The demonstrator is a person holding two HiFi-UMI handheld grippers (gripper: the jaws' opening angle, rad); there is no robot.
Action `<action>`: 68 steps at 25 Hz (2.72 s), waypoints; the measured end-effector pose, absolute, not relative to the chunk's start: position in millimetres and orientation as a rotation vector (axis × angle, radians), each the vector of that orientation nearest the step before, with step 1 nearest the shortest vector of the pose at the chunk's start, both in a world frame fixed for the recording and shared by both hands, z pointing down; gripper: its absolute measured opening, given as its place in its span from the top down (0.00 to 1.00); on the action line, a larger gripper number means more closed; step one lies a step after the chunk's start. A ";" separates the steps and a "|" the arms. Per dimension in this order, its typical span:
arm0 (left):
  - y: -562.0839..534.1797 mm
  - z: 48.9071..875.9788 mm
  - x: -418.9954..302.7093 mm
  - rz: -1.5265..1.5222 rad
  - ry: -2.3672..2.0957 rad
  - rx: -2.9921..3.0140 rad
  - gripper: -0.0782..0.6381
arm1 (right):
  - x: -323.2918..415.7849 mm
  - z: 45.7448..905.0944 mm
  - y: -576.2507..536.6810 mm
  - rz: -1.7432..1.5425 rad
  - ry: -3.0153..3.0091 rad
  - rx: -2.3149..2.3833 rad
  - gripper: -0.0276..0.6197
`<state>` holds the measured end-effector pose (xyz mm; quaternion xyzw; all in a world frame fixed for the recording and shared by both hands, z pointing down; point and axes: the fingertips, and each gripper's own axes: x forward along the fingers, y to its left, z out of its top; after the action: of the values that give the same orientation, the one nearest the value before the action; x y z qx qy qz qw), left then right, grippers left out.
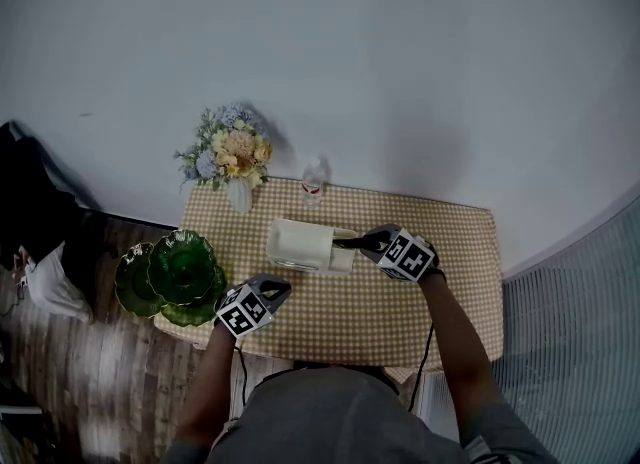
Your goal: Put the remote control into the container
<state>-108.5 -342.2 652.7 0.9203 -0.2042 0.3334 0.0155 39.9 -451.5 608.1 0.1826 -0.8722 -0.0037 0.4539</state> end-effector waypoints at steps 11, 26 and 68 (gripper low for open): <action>-341.8 655.5 -118.1 1.012 -0.659 2.844 0.89 | 34.5 598.0 -488.5 -0.094 -1.968 0.339 0.80; -346.2 646.9 -114.4 0.980 -0.696 2.837 0.89 | 18.1 643.7 -508.5 -0.079 -1.816 0.189 0.80; -341.2 649.5 -93.7 1.011 -0.653 2.833 0.89 | 12.9 710.6 -513.1 -0.095 -1.633 0.078 0.79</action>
<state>-93.7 -341.2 649.5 0.9199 -0.2121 0.3283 0.0320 12.9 -513.1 710.6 0.0348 -0.7282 -0.0425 0.6832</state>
